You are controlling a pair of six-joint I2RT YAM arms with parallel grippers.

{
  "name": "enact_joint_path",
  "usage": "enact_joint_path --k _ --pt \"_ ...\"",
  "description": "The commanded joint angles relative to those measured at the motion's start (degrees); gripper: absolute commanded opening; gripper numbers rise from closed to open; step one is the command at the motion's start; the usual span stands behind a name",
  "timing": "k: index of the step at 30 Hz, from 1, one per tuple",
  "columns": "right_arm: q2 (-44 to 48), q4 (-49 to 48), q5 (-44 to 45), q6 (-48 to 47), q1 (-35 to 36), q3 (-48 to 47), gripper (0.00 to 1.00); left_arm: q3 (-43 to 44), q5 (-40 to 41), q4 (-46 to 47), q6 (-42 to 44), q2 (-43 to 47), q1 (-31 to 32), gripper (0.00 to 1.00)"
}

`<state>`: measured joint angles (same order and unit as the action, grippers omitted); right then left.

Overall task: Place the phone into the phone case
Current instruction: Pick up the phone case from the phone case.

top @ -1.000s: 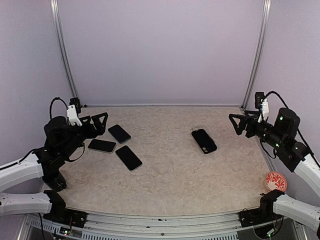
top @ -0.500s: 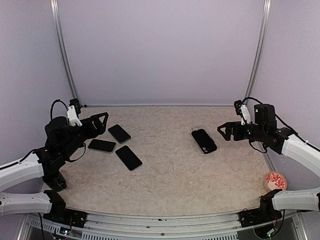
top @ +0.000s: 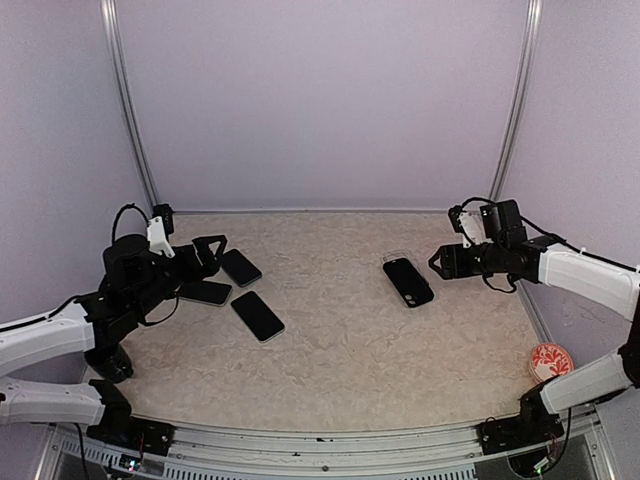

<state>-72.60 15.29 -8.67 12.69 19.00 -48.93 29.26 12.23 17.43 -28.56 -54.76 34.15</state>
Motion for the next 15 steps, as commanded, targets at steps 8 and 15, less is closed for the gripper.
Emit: enact_joint_path --k 8,15 --pt "-9.65 1.42 1.39 -1.57 0.94 -7.15 0.55 1.21 -1.84 -0.54 -0.71 -0.75 1.04 0.99" --pt "-15.12 1.77 1.8 -2.55 1.2 -9.93 0.51 1.42 -2.15 -0.64 -0.97 -1.83 1.79 0.99"
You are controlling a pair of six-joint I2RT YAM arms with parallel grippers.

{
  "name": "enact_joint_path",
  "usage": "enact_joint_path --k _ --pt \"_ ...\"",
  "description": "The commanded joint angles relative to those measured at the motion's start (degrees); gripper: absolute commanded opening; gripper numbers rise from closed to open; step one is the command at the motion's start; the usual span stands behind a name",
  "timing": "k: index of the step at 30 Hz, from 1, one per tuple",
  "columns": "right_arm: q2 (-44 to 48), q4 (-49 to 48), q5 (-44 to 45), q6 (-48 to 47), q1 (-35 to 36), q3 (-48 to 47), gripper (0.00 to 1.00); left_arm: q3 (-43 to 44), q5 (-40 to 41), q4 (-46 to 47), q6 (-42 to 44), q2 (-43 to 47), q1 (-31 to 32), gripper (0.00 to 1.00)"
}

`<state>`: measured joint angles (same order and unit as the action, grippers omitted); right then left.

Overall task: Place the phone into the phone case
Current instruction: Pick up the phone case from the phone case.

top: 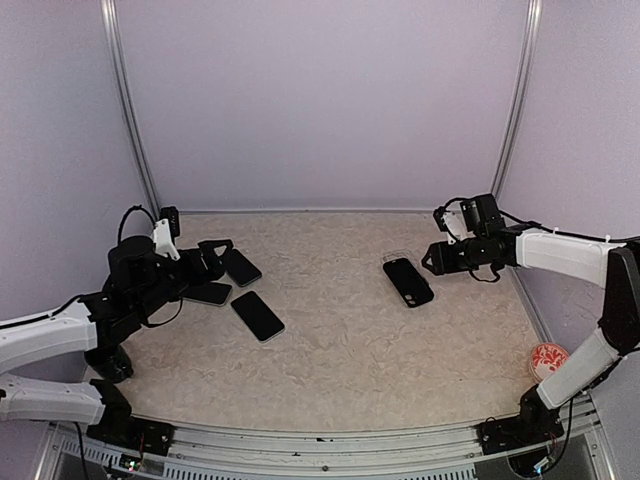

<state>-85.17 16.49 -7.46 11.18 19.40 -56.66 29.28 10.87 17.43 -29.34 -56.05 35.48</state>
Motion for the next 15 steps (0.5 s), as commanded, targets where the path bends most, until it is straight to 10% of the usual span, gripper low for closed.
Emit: enact_joint_path --k 1,15 --pt "-3.34 0.67 0.86 -1.23 0.88 -2.57 0.51 1.3 -0.85 -0.57 -0.26 -0.67 0.58 0.99" --pt "-13.01 1.29 5.26 -3.57 1.69 -6.68 0.35 0.69 -1.38 0.93 -1.24 -2.89 1.86 0.99"
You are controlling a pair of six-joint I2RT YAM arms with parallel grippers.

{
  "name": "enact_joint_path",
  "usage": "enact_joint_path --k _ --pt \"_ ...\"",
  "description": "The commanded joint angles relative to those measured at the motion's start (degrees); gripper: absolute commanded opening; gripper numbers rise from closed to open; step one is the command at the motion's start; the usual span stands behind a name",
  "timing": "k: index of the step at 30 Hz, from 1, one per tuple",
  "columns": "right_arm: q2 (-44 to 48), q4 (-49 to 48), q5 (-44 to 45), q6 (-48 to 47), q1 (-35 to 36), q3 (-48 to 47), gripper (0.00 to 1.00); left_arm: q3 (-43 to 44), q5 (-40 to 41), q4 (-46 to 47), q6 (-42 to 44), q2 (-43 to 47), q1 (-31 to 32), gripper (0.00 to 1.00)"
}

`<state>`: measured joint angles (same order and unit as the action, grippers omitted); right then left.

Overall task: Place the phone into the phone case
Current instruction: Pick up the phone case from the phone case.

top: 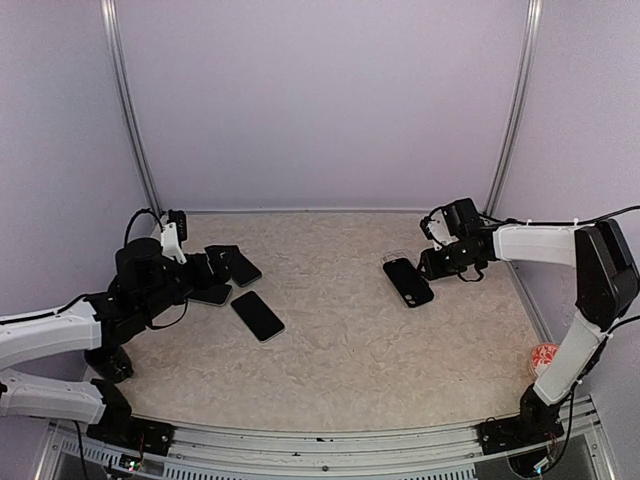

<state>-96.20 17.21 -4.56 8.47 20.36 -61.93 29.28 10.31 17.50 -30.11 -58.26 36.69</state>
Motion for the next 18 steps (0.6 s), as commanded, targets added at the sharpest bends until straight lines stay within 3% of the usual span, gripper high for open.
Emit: enact_joint_path --k 1,9,18 --pt "-2.57 0.45 2.68 -0.92 0.73 -1.42 0.36 0.65 -0.75 0.87 -0.46 -0.84 0.74 0.99" --pt "-7.46 -0.19 3.06 -1.01 0.72 -2.68 0.34 -0.17 -0.64 1.75 -0.92 -1.15 1.28 0.99" --pt "-8.06 -2.01 3.0 -0.11 0.7 -1.67 0.16 -0.34 -0.45 2.18 -1.09 -1.39 1.62 0.99"
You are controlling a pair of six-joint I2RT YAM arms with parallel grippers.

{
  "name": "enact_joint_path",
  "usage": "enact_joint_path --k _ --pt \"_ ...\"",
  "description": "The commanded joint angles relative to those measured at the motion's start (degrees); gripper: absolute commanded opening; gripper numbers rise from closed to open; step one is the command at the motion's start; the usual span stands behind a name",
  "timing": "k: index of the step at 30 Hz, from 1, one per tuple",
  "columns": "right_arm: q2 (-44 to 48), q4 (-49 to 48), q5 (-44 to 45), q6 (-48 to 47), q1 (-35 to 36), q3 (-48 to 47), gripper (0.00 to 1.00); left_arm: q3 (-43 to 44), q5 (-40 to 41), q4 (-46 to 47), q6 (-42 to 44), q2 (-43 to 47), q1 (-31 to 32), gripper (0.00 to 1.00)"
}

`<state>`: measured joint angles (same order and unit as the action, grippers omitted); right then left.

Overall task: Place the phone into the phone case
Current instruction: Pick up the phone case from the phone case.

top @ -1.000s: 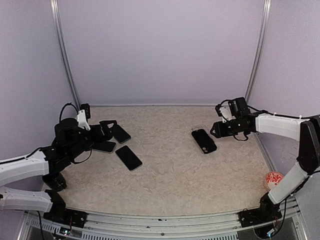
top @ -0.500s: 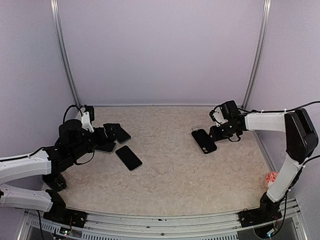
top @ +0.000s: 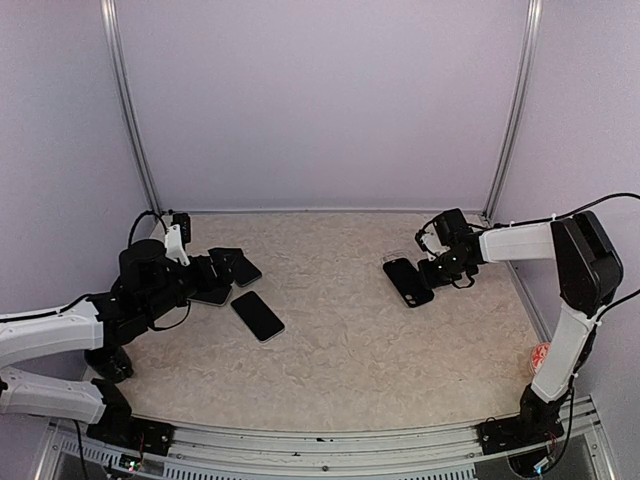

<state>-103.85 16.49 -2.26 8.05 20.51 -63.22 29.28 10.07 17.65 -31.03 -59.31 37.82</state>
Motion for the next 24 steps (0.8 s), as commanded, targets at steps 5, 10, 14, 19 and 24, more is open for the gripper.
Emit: enact_joint_path --k 5,10,14,19,24 --pt "0.31 -1.95 0.51 0.7 0.58 0.19 0.06 -0.36 -0.17 2.75 -0.35 -1.13 0.97 0.99" --pt "0.87 -2.29 0.05 1.17 0.58 0.91 0.0 -0.03 -0.09 3.36 -0.66 -2.35 1.74 0.99" --pt "2.35 -3.08 -0.82 1.98 0.58 1.77 0.0 0.06 0.47 4.28 -1.14 -3.39 2.65 0.99" --pt "6.05 -4.46 -2.69 4.24 1.17 3.25 0.0 -0.94 0.88 8.93 0.1 -3.71 5.15 0.99" --pt "9.37 -5.74 -2.12 6.35 4.66 4.03 0.0 -1.95 0.17 15.07 -0.37 -4.38 7.22 0.99"
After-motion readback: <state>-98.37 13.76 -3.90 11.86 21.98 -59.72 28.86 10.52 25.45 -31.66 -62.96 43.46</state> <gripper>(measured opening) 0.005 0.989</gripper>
